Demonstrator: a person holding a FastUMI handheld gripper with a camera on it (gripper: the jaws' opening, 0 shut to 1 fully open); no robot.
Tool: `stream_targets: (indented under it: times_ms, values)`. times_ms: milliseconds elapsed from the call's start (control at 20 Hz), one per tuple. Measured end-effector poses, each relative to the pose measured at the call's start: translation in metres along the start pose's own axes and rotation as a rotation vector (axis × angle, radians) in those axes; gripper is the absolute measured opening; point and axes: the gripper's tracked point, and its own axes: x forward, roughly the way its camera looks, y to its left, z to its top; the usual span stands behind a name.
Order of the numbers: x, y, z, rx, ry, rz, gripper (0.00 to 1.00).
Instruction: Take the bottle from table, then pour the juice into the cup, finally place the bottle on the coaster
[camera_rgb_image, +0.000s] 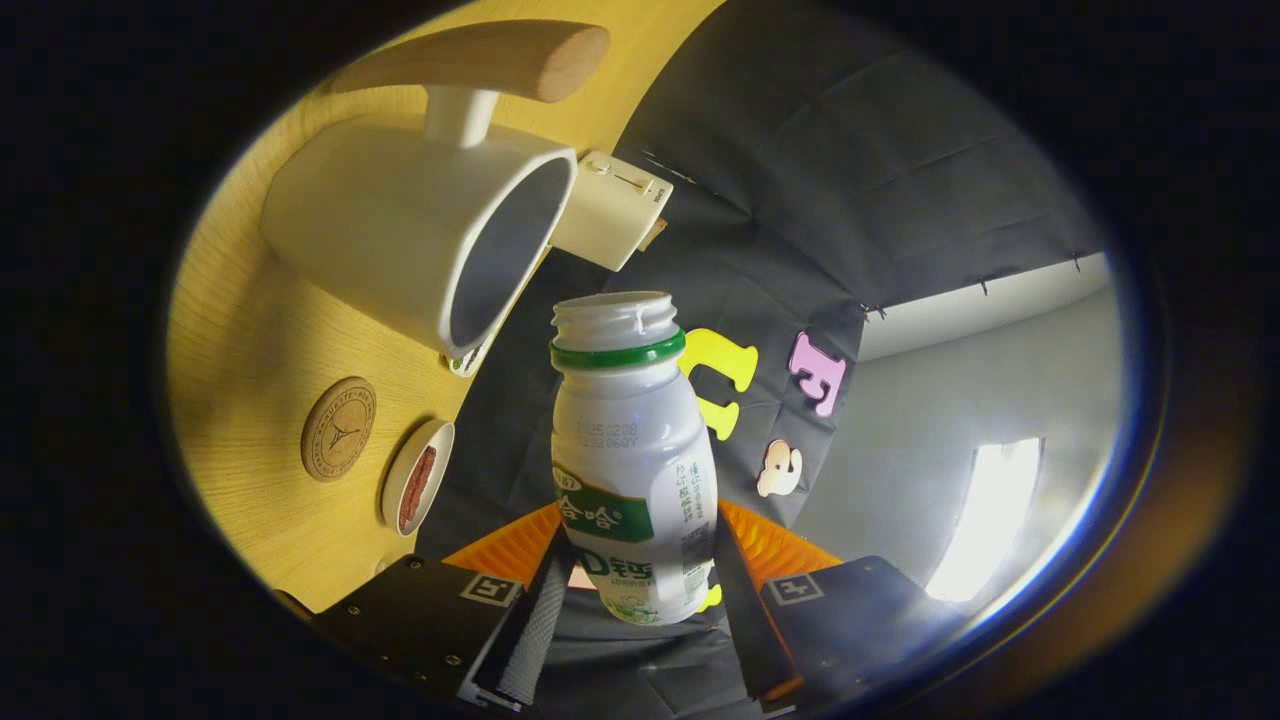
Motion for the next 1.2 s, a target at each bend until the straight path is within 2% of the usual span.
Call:
stream_targets:
  times_ms: [400, 650, 1000, 1200]
  values:
    - [0.008, 0.034, -0.022, 0.511, 0.078, 0.176, 0.74]
    - [0.015, 0.056, -0.032, 0.807, 0.135, 0.242, 0.75]
    - [0.017, 0.079, -0.021, 1.188, 0.215, 0.374, 0.75]
    - [0.019, 0.093, -0.015, 1.342, 0.260, 0.438, 0.75]
